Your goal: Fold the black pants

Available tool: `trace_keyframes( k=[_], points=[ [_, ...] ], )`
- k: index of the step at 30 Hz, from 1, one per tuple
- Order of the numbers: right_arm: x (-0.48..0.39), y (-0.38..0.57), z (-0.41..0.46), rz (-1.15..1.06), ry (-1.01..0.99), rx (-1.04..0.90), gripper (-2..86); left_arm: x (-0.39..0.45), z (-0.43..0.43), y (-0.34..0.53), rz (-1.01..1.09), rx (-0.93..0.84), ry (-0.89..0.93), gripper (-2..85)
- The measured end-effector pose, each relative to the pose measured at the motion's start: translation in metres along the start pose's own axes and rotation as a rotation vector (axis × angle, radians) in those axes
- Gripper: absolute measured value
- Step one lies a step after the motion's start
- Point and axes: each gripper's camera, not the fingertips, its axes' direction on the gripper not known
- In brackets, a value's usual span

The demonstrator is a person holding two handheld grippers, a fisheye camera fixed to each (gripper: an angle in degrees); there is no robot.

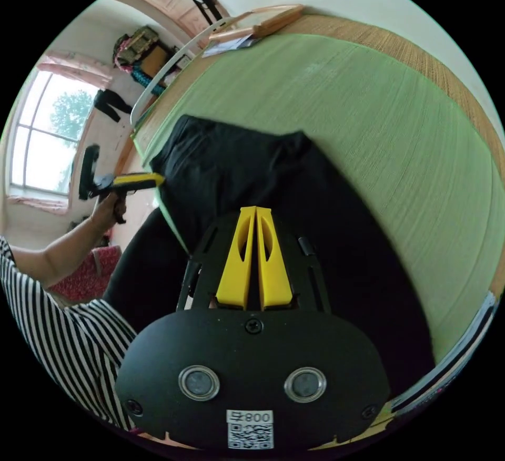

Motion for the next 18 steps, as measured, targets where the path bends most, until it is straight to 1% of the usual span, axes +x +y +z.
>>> trace_keyframes(
  k=[1, 3, 6, 9, 10, 12, 14, 15, 18],
  points=[
    [-0.013, 0.017, 0.005, -0.004, -0.002, -0.049, 0.1, 0.001, 0.006, 0.001, -0.010, 0.027, 0.013, 0.1],
    [-0.029, 0.040, 0.006, 0.007, 0.002, -0.085, 0.1, 0.000, 0.016, -0.001, -0.055, 0.020, 0.051, 0.1],
    [-0.053, 0.066, -0.009, 0.039, -0.012, -0.066, 0.1, 0.014, 0.028, -0.005, -0.042, 0.035, 0.010, 0.1],
    [-0.066, 0.081, -0.016, 0.067, 0.012, -0.080, 0.1, 0.026, 0.056, -0.009, -0.025, -0.013, -0.016, 0.1],
    [-0.067, 0.084, -0.024, 0.093, -0.017, -0.049, 0.1, 0.030, 0.069, -0.012, -0.011, -0.030, -0.020, 0.1],
    [-0.068, 0.081, -0.038, 0.129, -0.058, -0.053, 0.1, 0.032, 0.082, -0.016, -0.049, -0.039, 0.007, 0.1],
    [-0.080, 0.079, -0.058, 0.115, -0.026, -0.044, 0.1, 0.043, 0.094, -0.019, -0.055, -0.021, -0.005, 0.1],
    [-0.089, 0.080, -0.074, 0.103, 0.021, -0.025, 0.1, 0.046, 0.098, -0.019, -0.051, -0.020, -0.014, 0.1],
    [-0.094, 0.091, -0.107, 0.139, 0.064, 0.008, 0.1, 0.059, 0.132, -0.023, -0.046, -0.078, -0.037, 0.1]
  ],
)
